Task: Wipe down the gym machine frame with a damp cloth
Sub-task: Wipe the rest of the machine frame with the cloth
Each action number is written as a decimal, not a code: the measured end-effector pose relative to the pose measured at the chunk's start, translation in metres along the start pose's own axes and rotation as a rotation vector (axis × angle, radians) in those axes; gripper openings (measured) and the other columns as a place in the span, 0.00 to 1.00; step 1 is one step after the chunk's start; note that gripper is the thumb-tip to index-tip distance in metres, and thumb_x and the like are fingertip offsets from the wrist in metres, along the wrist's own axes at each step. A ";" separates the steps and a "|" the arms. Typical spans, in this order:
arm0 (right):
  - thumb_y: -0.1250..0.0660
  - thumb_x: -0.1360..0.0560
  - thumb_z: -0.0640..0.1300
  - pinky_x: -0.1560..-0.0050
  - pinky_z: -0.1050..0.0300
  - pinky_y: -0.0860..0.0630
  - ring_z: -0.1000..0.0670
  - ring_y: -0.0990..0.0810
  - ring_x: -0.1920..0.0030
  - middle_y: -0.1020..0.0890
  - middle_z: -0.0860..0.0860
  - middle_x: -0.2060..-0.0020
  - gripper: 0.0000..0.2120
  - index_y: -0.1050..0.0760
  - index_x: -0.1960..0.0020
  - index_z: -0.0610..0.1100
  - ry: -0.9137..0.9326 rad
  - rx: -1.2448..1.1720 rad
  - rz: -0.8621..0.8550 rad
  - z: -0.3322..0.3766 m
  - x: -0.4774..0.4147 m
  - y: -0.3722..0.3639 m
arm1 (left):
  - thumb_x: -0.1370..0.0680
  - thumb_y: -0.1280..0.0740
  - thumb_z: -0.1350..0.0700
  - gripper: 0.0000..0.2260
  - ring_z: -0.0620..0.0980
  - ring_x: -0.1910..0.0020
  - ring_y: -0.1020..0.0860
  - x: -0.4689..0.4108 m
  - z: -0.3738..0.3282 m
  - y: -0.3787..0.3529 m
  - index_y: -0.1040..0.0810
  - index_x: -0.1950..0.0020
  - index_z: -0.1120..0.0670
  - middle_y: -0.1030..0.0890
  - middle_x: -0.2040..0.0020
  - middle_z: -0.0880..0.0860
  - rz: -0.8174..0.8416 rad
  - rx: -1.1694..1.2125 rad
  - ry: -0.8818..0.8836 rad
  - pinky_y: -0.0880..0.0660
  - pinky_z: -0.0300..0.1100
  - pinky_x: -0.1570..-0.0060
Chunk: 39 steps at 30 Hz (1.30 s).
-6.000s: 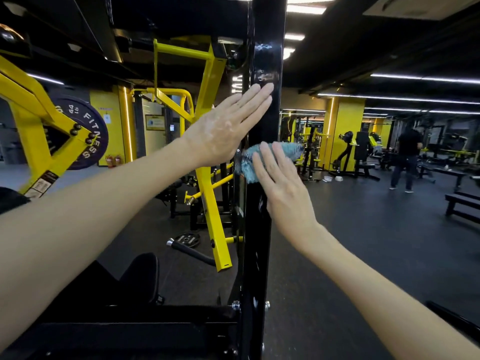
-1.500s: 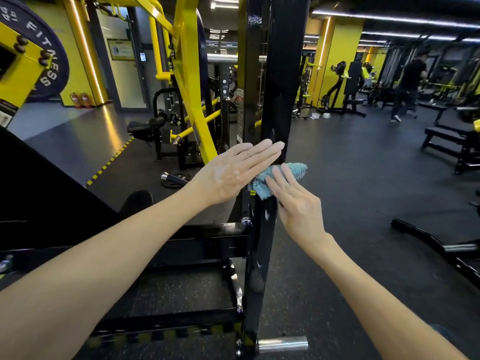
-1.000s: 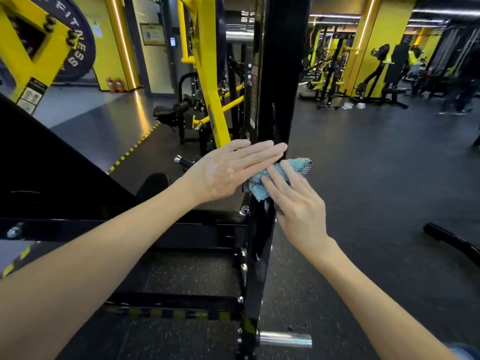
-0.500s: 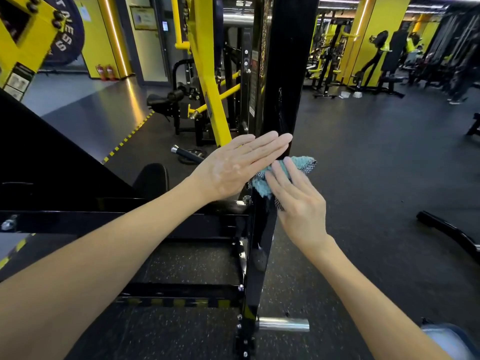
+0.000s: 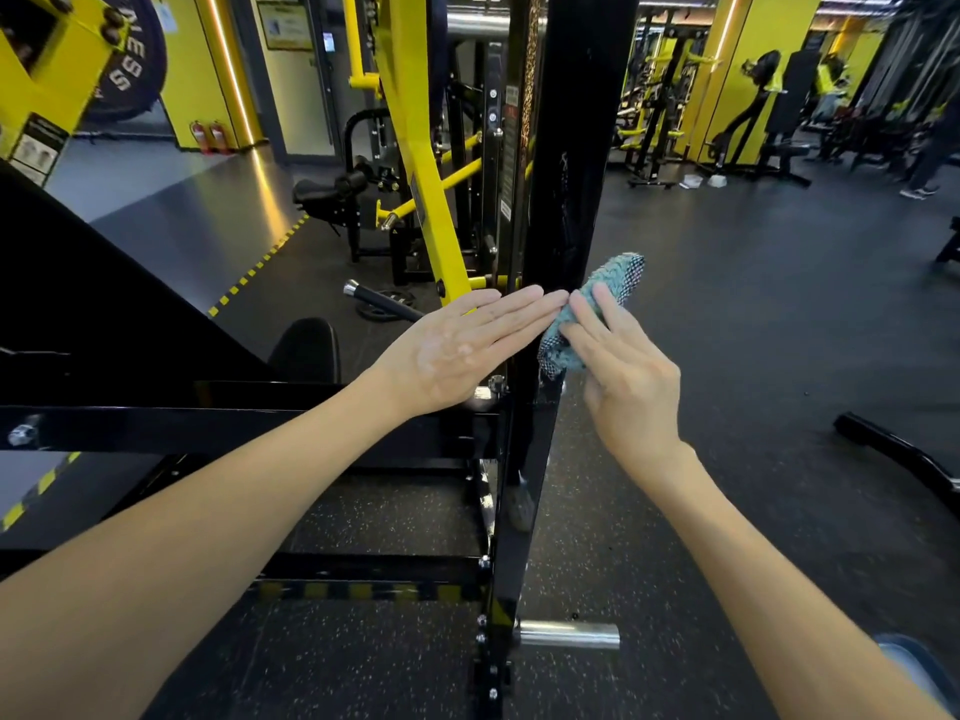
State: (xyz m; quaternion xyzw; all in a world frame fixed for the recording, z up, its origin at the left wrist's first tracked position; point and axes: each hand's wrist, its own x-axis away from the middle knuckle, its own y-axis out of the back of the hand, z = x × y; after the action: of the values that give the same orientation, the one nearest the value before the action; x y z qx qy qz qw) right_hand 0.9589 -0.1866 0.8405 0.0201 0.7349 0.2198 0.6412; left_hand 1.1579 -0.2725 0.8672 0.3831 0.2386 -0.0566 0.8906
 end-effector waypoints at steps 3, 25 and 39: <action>0.37 0.20 0.32 0.42 0.51 0.21 0.42 0.23 0.35 0.19 0.42 0.39 0.11 0.19 0.42 0.37 0.014 0.045 0.064 0.002 0.024 -0.006 | 0.24 0.44 0.71 0.32 0.51 0.21 0.44 0.001 -0.002 -0.001 0.49 0.20 0.59 0.49 0.20 0.53 0.000 -0.001 0.012 0.43 0.49 0.25; 0.50 0.15 0.37 0.42 0.47 0.22 0.42 0.22 0.36 0.18 0.44 0.40 0.20 0.19 0.42 0.38 0.136 -0.013 0.285 0.027 0.073 -0.022 | 0.23 0.44 0.70 0.33 0.50 0.20 0.48 -0.003 0.005 0.008 0.49 0.19 0.58 0.50 0.20 0.53 -0.018 -0.071 0.031 0.50 0.46 0.24; 0.44 0.17 0.32 0.38 0.43 0.24 0.40 0.24 0.34 0.21 0.42 0.38 0.15 0.20 0.39 0.35 0.188 -0.016 0.097 0.011 0.139 -0.059 | 0.24 0.46 0.71 0.31 0.53 0.21 0.45 0.008 -0.022 -0.049 0.47 0.20 0.60 0.43 0.20 0.56 -0.127 -0.089 -0.042 0.51 0.45 0.24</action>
State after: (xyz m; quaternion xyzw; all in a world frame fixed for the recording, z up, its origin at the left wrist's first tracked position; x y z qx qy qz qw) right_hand 0.9592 -0.1933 0.6894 0.0298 0.7881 0.2574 0.5583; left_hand 1.1425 -0.2899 0.8184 0.3261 0.2461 -0.1102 0.9061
